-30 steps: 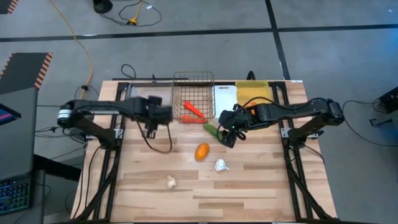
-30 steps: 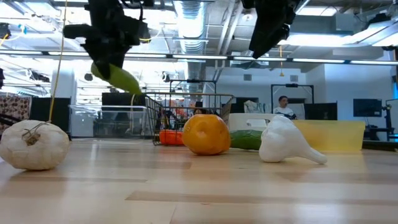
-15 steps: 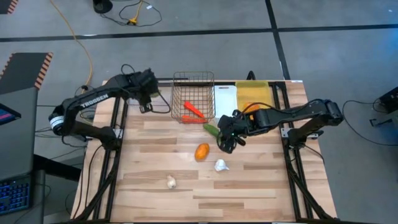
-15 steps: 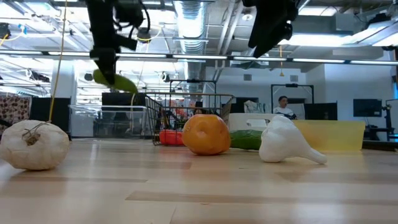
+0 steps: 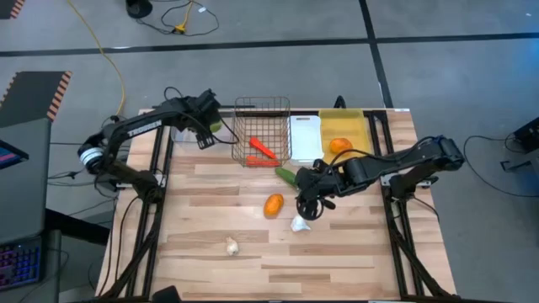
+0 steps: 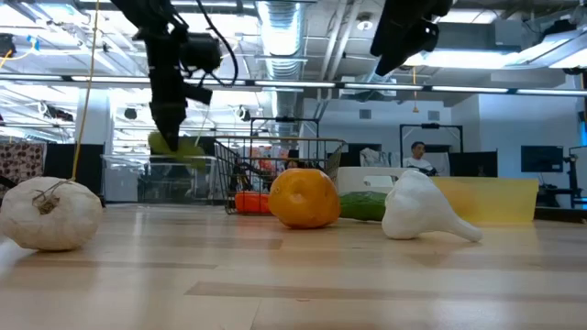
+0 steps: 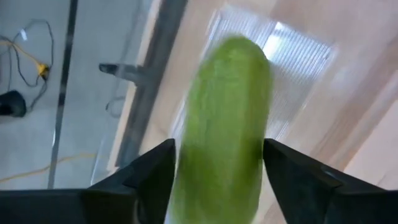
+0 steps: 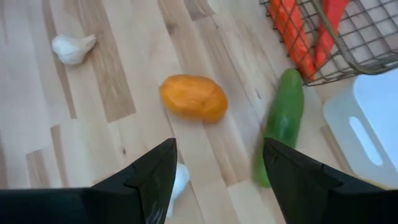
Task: Sort produce into baskets
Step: Put the bottom cucumber into the transparent bin, then put the cucumber into the transparent bin
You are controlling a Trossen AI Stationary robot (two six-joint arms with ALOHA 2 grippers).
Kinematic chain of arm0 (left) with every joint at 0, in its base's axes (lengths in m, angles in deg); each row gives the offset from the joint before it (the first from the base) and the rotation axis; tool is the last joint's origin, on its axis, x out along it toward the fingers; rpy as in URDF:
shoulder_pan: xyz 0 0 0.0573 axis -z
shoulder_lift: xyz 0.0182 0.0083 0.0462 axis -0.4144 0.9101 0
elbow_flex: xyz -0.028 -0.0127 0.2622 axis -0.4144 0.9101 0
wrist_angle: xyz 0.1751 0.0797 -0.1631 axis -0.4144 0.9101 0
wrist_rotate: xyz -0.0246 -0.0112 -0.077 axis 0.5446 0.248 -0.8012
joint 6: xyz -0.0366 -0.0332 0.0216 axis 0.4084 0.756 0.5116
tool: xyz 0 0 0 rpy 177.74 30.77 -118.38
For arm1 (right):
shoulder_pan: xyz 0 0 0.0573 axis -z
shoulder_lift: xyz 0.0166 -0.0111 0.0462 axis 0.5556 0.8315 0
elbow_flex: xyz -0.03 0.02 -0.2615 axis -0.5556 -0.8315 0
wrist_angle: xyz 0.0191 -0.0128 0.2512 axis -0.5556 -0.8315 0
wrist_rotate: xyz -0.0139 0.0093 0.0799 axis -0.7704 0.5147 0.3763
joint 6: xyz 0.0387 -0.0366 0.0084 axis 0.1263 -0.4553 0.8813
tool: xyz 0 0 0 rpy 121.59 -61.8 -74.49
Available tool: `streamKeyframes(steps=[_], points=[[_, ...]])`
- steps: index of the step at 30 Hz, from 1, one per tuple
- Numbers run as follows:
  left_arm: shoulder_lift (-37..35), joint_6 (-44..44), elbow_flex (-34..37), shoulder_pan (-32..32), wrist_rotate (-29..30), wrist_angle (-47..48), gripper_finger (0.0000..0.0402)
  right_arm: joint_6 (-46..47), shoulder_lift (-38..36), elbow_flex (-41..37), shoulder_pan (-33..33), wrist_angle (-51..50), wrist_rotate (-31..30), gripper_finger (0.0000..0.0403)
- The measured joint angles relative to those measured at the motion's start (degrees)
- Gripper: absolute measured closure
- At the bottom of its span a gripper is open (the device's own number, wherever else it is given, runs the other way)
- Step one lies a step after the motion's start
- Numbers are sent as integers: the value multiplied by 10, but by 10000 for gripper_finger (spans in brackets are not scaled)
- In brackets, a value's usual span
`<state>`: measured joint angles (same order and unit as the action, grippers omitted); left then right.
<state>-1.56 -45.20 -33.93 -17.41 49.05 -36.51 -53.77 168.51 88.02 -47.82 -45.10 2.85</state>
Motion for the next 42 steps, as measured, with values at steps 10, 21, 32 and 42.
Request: streamKeyframes(steps=[10,21,32,42], points=[[54,0,0,0,84,5,128,0,67,-3,-23,-6,-38,137],[-42,-10,0,-1,58,3,127,47,171,-3,4,-72,-65,137],[-184,57,-1,-1,-98,7,127,50,231,-3,54,-86,-62,137],[-256,95,-1,2,-191,40,127,49,250,-3,83,-97,-53,138]])
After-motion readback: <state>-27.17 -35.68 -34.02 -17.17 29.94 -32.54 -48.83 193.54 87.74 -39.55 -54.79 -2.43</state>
